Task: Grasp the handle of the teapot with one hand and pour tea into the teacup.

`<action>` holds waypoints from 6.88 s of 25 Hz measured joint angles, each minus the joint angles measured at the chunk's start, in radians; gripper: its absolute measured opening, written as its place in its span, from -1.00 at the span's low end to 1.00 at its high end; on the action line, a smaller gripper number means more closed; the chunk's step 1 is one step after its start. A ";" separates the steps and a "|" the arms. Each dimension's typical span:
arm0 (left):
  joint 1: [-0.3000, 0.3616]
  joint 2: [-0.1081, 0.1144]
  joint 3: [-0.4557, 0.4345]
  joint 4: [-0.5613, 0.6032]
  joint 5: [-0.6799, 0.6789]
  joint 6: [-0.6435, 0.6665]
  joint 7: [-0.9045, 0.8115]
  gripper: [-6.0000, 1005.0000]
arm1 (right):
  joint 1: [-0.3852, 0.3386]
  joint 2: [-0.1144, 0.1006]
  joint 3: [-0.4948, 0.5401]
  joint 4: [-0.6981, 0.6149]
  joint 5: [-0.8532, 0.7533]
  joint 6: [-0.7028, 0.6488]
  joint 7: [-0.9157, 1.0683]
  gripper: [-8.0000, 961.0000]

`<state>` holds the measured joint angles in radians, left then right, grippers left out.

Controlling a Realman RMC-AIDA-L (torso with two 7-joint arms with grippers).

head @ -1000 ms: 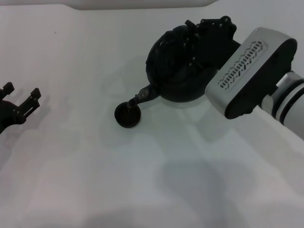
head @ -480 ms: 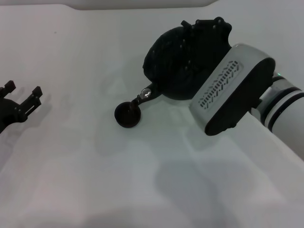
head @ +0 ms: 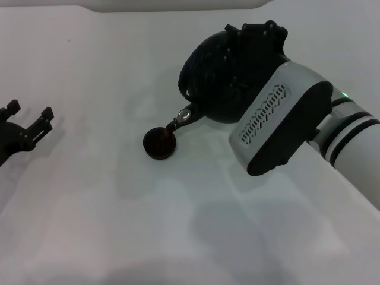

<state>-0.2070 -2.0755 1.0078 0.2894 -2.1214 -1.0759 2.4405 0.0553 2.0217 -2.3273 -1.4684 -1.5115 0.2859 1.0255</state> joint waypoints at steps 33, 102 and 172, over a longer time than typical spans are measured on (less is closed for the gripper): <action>-0.028 0.001 0.000 -0.007 0.000 0.027 0.001 0.57 | 0.009 -0.012 0.068 0.001 0.136 -0.119 -0.001 -0.72; -0.046 0.000 0.008 -0.010 0.005 0.027 0.002 0.57 | -0.129 -0.084 0.595 0.224 0.272 -0.990 0.187 -0.62; 0.012 0.001 -0.240 0.042 -0.052 -0.236 0.140 0.57 | 0.114 -0.008 1.758 1.216 0.517 -1.547 -0.562 -0.16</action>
<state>-0.1946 -2.0743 0.7674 0.3312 -2.1738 -1.3117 2.5803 0.1693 2.0132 -0.5692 -0.2526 -0.9944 -1.2613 0.4637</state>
